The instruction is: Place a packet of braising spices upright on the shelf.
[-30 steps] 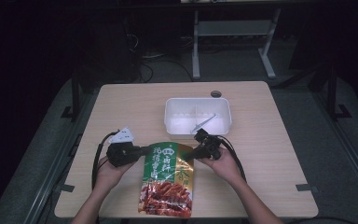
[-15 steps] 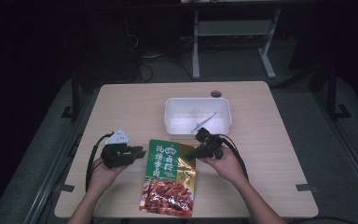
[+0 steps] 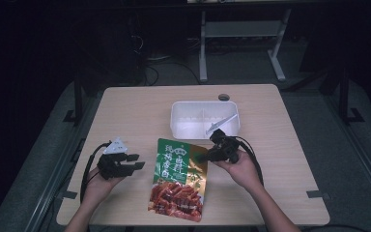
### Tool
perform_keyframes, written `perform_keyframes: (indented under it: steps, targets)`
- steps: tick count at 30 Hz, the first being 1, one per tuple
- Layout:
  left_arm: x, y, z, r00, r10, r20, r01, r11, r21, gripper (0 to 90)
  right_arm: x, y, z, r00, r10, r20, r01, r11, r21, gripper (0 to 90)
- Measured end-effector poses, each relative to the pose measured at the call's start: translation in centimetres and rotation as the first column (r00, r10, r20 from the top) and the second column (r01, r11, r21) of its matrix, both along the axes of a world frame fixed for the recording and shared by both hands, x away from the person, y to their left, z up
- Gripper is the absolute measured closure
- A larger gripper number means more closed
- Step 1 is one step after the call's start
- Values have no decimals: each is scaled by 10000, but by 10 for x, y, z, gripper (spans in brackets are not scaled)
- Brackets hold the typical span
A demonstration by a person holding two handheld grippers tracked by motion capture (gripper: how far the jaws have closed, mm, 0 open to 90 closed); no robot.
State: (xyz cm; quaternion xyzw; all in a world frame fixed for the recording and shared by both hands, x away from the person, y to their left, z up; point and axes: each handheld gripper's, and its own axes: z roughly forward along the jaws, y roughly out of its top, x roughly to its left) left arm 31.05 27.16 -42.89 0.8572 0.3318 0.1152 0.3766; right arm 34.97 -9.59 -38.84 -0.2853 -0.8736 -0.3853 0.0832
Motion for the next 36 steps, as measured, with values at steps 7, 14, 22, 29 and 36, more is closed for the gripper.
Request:
perform_keyframes:
  steps: [7,14,22,29,36]
  targets:
    - [2,6,-3,9998,188,4,-189,9997,166,532,-4,3,18,9994,63,350,-67,9999,116,897]
    - [0,7,-6,9996,266,-80,-264,9991,337,529,-6,6,41,9975,247,656,-259,9995,177,897]
    - [1,8,-6,9990,445,-98,-441,9985,332,502,-9,10,64,9936,581,970,-614,9976,311,897]
    - [2,10,-9,9985,526,-134,-520,9978,404,488,-9,15,79,9902,844,1116,-888,9954,349,898]
    - [2,11,-8,9982,589,-51,-587,9974,423,485,-10,24,94,9880,1044,1142,-1080,9938,257,899]
